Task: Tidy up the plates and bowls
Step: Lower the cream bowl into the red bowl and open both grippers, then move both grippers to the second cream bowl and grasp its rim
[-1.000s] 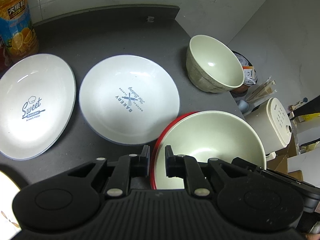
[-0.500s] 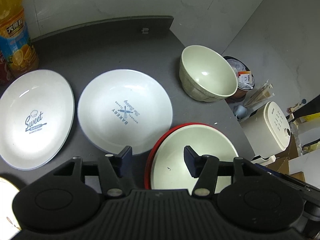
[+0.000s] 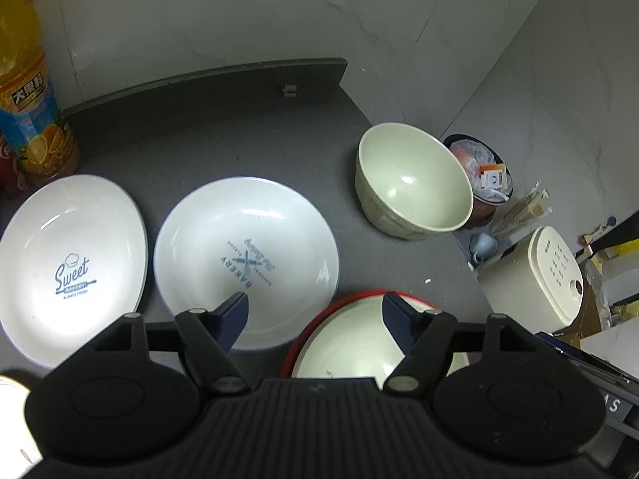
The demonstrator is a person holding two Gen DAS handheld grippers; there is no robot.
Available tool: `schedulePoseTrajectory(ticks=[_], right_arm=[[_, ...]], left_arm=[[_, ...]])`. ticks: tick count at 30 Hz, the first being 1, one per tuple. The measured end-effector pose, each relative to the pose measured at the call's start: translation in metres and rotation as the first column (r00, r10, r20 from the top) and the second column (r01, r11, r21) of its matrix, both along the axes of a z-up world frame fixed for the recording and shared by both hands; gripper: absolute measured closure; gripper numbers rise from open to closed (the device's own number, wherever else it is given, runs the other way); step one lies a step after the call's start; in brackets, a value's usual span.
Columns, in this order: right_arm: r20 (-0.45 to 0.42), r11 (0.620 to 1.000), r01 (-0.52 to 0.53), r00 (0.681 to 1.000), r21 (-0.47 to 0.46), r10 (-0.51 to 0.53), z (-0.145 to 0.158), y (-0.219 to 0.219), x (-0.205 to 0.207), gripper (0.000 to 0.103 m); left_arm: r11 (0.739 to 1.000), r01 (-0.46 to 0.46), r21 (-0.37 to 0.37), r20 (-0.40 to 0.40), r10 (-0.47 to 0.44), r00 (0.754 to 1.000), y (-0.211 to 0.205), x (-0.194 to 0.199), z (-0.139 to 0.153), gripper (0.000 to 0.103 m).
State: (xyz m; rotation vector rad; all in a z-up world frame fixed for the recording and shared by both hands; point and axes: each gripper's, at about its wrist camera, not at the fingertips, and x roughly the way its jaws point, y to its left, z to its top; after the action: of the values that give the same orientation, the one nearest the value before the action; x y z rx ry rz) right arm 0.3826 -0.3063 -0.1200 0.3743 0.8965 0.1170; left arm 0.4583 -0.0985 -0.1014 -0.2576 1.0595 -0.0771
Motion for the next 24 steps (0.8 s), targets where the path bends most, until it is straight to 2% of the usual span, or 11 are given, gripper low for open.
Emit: schedulePoseTrajectory(ticks=[13, 24], right_arm=[[0.014, 1.0, 0.021, 1.0, 0.022, -0.021, 0.002, -0.027, 0.031, 0.021], [-0.009, 0.999, 0.019, 1.0, 0.049, -0.019, -0.013, -0.05, 0.063, 0.021]], left_arm=[[1.0, -0.013, -0.027, 0.028, 0.014, 1.0, -0.023, 0.033, 0.008, 0.03], [0.996, -0.061, -0.058, 0.039, 0.063, 0.997, -0.037, 0.068, -0.002, 0.031]])
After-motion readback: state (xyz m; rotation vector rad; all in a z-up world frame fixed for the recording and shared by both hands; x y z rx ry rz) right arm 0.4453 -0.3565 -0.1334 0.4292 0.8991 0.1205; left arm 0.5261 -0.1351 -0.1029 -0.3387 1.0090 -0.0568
